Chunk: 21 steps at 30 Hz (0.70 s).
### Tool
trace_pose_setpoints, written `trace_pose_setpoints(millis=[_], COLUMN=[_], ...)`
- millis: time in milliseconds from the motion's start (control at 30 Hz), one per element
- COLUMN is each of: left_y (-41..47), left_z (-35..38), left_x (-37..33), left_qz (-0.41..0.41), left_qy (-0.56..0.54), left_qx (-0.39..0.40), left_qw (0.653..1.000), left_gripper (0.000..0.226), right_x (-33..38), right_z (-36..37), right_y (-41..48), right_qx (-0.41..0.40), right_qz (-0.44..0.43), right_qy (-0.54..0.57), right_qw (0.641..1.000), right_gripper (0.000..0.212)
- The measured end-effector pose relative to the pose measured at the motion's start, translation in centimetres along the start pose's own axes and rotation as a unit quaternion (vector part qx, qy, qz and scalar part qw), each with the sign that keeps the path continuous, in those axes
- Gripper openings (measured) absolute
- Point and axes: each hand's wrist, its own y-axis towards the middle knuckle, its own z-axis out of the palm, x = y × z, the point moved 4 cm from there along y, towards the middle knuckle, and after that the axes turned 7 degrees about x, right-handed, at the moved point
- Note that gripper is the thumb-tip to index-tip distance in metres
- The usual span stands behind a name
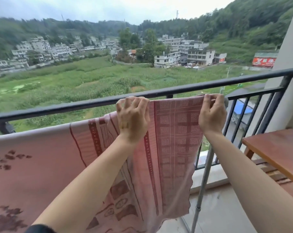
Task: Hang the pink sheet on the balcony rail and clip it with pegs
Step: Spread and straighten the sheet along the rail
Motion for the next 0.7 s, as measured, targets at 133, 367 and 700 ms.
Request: trace_pose_setpoints(millis=[133,367,700], left_y=[3.8,1.3,2.0], left_z=[0.8,5.8,8.3], left_x=[-3.6,-6.5,-10.0], left_qz=[0.023,0.054,0.094], left_qy=[-0.044,-0.004,-0.027], left_qx=[0.032,0.268,0.254], left_qw=[0.998,0.962,0.962], left_gripper=[0.018,0.049,0.039], right_x=[-0.2,-4.2,-8.0], right_z=[-2.2,-2.4,-5.1], right_y=[3.0,2.7,2.8], right_qx=[-0.055,0.082,0.107], right_qz=[0.056,0.189,0.21], right_qy=[-0.015,-0.093,-0.198], right_qw=[0.997,0.974,0.951], right_gripper=[0.034,0.038,0.033])
